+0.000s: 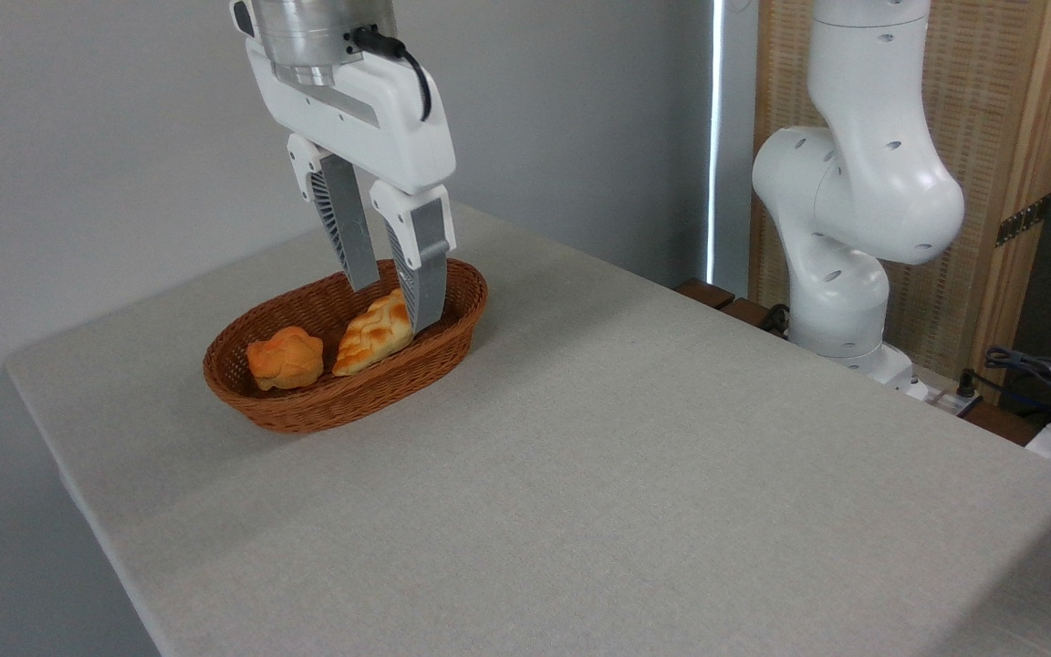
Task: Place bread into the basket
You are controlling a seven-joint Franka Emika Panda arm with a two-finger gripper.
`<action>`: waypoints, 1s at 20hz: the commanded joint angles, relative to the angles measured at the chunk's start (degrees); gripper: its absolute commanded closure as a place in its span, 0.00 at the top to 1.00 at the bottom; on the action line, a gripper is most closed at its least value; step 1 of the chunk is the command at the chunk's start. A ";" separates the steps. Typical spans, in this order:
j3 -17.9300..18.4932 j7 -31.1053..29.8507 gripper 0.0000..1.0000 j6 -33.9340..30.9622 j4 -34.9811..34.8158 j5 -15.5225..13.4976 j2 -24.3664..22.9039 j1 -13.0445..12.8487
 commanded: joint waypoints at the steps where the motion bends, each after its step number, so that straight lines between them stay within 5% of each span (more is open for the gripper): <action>1: 0.67 -0.90 1.00 -0.51 0.48 -1.31 -0.19 -0.45; 13: -0.03 -0.72 1.00 1.25 0.48 -0.87 -0.28 -0.10; 16: -4.50 -0.72 1.00 1.25 0.39 -0.79 -0.54 4.72; 20: -4.60 -0.72 1.00 1.25 0.39 -0.79 -0.63 5.00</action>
